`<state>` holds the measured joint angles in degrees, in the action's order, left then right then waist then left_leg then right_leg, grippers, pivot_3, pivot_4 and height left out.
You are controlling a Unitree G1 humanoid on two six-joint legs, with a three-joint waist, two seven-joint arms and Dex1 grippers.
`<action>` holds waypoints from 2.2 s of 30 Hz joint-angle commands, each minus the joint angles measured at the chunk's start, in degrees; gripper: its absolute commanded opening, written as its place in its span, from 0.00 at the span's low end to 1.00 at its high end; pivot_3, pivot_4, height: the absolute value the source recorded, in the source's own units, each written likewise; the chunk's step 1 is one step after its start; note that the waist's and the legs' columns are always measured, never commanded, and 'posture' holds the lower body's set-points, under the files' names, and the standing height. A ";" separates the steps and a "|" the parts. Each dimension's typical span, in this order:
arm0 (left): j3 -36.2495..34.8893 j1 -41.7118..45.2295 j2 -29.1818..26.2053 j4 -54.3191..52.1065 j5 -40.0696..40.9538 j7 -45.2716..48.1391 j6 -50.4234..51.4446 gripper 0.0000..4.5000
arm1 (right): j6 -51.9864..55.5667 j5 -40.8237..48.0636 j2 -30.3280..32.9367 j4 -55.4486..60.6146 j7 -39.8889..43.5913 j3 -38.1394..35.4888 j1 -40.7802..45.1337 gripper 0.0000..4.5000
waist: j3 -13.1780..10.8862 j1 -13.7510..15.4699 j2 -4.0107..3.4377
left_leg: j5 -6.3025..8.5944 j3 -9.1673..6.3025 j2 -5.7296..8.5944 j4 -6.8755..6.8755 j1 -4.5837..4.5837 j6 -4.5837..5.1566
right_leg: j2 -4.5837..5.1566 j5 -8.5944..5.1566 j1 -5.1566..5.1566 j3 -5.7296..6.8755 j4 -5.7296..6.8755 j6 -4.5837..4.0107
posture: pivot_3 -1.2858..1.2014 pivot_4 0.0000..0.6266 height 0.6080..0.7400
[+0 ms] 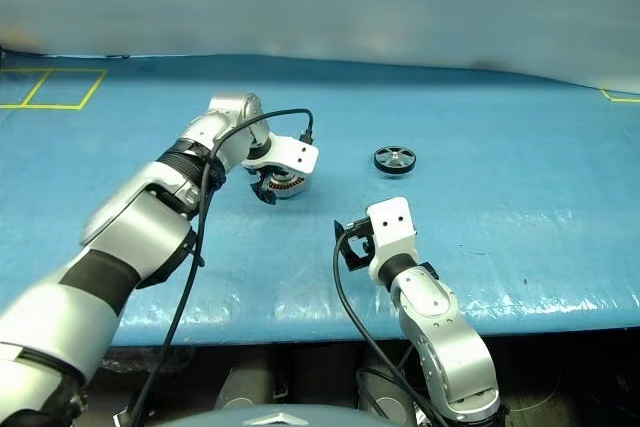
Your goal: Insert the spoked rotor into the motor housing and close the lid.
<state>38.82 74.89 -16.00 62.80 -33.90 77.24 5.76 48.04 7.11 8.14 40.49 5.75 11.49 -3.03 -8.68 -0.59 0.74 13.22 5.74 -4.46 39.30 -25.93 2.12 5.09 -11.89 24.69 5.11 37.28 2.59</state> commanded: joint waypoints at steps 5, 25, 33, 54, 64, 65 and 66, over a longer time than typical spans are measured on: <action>-0.12 0.82 -0.34 -2.09 -1.00 0.30 0.52 1.00 | -0.91 -0.03 -0.50 0.87 -0.49 -0.20 0.48 1.00 | 0.00 0.02 0.00 | 0.00 -0.01 0.00 0.06 0.00 0.00 | 0.01 -0.01 0.00 -0.01 0.04 -0.02 | 0.52 0.24 1.00; -0.31 -1.69 4.58 -0.09 -1.68 -8.14 2.05 0.58 | -2.55 -0.84 -2.14 0.75 -1.96 -0.13 -0.47 1.00 | 0.00 0.13 0.00 | 0.00 -0.09 0.03 0.40 0.02 0.00 | 0.09 -0.09 0.04 -0.01 0.56 -0.09 | 0.52 0.24 1.00; -0.32 -2.06 2.92 -2.83 -1.39 -7.74 -1.44 0.48 | -3.09 -1.14 -2.37 0.60 -2.25 -0.79 -0.72 1.00 | 0.00 0.16 0.01 | 0.00 -0.09 0.02 0.47 0.03 0.01 | 0.10 -0.09 0.01 -0.01 0.56 -0.09 | 0.52 0.24 1.00; -1.29 -25.20 -15.56 -53.15 3.56 5.54 -7.21 0.48 | -5.58 -1.45 -4.35 -1.64 -2.66 -0.32 -0.99 1.00 | 0.02 0.04 -0.04 | -0.03 0.00 -0.02 0.34 0.24 -0.04 | 0.08 -0.13 -0.06 -0.08 0.62 -0.13 | 0.52 0.24 1.00; -0.44 -25.94 -15.68 -53.48 5.15 5.67 -10.03 0.48 | -5.65 -1.58 -4.42 -1.65 -2.71 -0.69 -1.23 1.00 | 0.03 0.09 -0.05 | -0.04 0.01 -0.01 0.35 0.25 -0.04 | 0.08 -0.13 -0.07 -0.10 0.61 -0.12 | 0.52 0.24 1.00; -0.44 -25.94 -15.76 -53.50 5.26 5.91 -10.28 0.48 | -5.66 -1.58 -4.43 -1.63 -2.73 -0.70 -1.30 1.00 | 0.03 0.09 -0.05 | -0.04 0.02 0.00 0.35 0.25 -0.04 | 0.08 -0.13 -0.07 -0.10 0.61 -0.12 | 0.52 0.24 1.00; -0.33 -25.85 -15.95 -53.49 5.30 6.16 -10.94 0.48 | -5.68 -1.59 -4.46 -1.66 -2.76 -0.70 -1.34 1.00 | 0.03 0.09 -0.05 | -0.04 0.02 -0.01 0.35 0.24 -0.04 | 0.08 -0.12 -0.07 -0.10 0.61 -0.12 | 0.52 0.24 1.00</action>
<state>38.76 49.03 -31.78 10.87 -29.88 82.78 -3.73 43.79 5.58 3.97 37.43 3.29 11.19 -4.51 -8.65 -0.50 0.69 13.19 5.75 -4.47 39.65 -25.69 2.08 5.17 -12.01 24.62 5.01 37.89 2.47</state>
